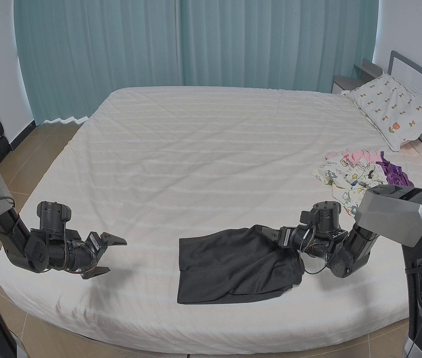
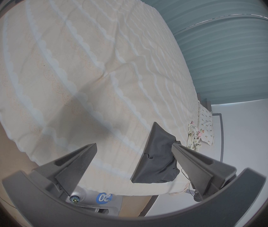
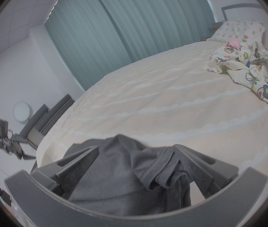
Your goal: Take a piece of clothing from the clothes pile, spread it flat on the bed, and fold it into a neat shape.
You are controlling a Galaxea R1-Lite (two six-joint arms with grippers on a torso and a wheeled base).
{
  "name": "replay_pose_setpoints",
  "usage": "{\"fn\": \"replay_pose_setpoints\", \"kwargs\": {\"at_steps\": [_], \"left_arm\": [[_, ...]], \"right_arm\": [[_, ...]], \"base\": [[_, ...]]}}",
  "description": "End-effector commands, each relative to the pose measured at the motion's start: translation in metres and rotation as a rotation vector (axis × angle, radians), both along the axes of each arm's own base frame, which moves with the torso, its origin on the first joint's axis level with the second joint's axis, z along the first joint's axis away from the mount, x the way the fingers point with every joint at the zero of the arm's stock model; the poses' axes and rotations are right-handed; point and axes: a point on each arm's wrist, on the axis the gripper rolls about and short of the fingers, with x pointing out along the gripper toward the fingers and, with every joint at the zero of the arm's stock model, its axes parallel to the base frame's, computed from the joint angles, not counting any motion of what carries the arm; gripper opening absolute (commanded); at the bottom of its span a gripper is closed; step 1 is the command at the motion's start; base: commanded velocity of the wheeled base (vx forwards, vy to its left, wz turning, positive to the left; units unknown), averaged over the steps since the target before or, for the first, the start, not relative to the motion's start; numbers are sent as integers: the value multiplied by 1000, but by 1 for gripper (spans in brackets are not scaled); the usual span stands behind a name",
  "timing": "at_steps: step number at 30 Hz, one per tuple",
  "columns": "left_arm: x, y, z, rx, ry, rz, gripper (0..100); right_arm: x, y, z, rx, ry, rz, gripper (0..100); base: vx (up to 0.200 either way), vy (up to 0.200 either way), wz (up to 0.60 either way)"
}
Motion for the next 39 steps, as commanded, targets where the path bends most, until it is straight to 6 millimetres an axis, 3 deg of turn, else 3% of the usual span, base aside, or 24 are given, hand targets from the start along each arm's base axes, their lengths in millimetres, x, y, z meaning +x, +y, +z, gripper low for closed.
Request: {"fn": "replay_pose_setpoints", "kwargs": {"at_steps": [1, 5, 6, 17, 28, 32, 33, 39], "left_arm": [[0, 0, 0, -1, 2, 1, 100], [1, 0, 0, -1, -3, 1, 100], [1, 0, 0, -2, -2, 2, 100], [1, 0, 0, -1, -2, 3, 100], [1, 0, 0, 0, -1, 2, 100], [2, 0, 0, 0, -3, 2, 100], [2, 0, 0, 0, -3, 2, 100], [2, 0, 0, 0, -3, 2, 100]], "right_arm": [[-5, 2, -10, -32, 22, 36, 100], [-7, 1, -11, -51, 20, 77, 100], [-7, 1, -11, -54, 19, 80, 0], [3, -17, -21, -122, -4, 67, 0], [29, -36, -21, -57, -39, -20, 0], [30, -39, -21, -13, -21, -46, 0], [26, -39, -18, 12, -18, -41, 100], [7, -34, -17, 17, -54, 91, 100]], "base": [[0, 0, 0], [0, 0, 0], [0, 0, 0], [0, 0, 0], [0, 0, 0], [0, 0, 0], [0, 0, 0], [0, 0, 0]]}}
